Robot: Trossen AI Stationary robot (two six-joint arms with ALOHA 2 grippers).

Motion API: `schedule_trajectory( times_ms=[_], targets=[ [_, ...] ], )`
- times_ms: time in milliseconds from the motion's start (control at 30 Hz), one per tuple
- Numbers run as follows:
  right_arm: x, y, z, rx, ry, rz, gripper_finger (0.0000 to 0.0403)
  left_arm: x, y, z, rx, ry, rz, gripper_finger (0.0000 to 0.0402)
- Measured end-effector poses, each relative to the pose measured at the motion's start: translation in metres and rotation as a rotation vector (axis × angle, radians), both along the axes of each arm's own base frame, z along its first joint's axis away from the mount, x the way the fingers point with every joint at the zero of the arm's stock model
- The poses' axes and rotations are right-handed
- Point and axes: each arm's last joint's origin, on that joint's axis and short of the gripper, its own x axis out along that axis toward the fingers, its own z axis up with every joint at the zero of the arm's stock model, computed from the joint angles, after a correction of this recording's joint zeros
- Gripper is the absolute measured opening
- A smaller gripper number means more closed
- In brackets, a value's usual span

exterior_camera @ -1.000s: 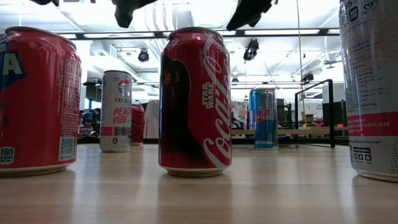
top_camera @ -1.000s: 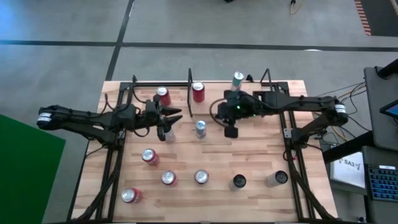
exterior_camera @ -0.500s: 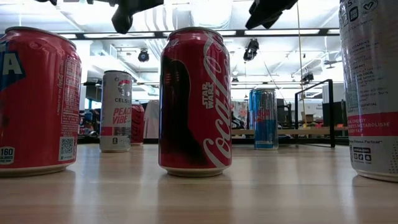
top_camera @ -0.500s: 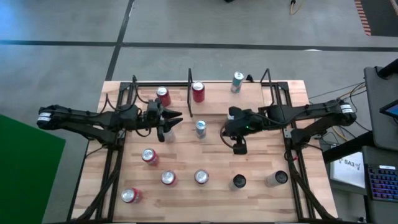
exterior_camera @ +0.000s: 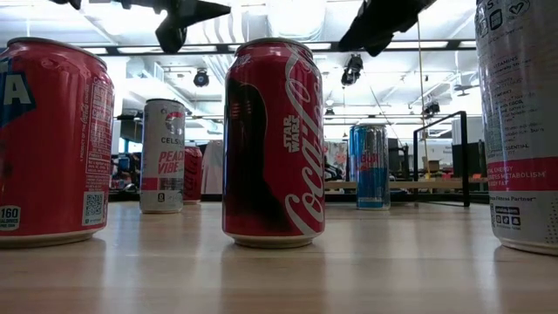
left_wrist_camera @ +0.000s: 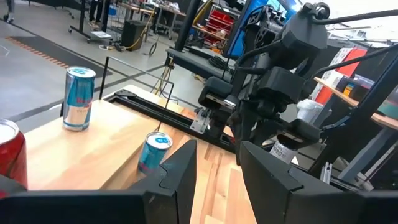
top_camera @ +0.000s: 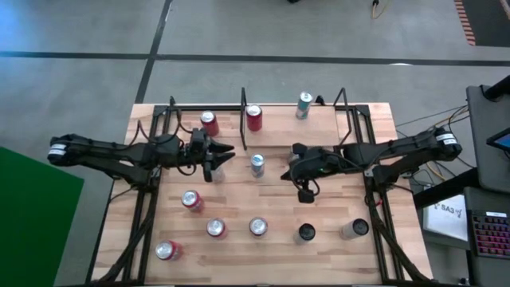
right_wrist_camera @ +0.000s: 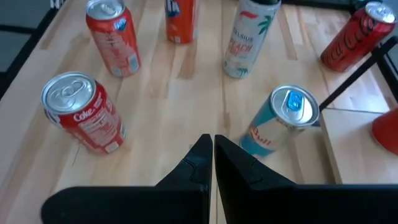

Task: Place canned beverage on shelf
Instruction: Put the white and pink soda can on the shelf

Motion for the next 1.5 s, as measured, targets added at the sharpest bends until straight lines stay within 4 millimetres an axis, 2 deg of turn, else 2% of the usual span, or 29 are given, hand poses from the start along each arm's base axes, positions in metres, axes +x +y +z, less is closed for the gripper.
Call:
schedule_trajectory(
  times_ms=[300, 467, 700, 933, 1133, 1367, 1500],
  targets=[
    [0.001, 0.000, -0.006, -0.002, -0.046, 0.005, 0.0009, 0.008, -0.003, -0.007, -0.010, 0.071, -0.071, 0.0109],
    [0.001, 0.000, -0.005, -0.012, -0.049, 0.013, 0.0009, 0.013, -0.003, 0.001, -0.009, 0.204, -0.069, 0.0109],
    [0.001, 0.000, -0.005, -0.013, -0.048, 0.013, 0.0009, 0.016, -0.003, 0.000, 0.007, 0.480, -0.051, 0.0109],
    [0.001, 0.000, -0.005, -0.013, -0.048, 0.013, 0.0009, 0.008, -0.002, 0.010, 0.027, 0.661, -0.051, 0.0109],
    [0.001, 0.000, -0.005, -0.013, -0.048, 0.013, 0.0009, -0.006, -0.001, 0.007, 0.096, 0.841, -0.084, 0.0109],
    [0.001, 0.000, -0.005, -0.013, -0.048, 0.012, 0.0009, -0.010, -0.001, 0.003, 0.147, 0.915, -0.113, 0.0110],
    [0.001, 0.000, -0.005, -0.013, -0.047, 0.012, 0.0009, -0.010, -0.001, 0.003, 0.162, 0.918, -0.122, 0.0128]
  ],
)
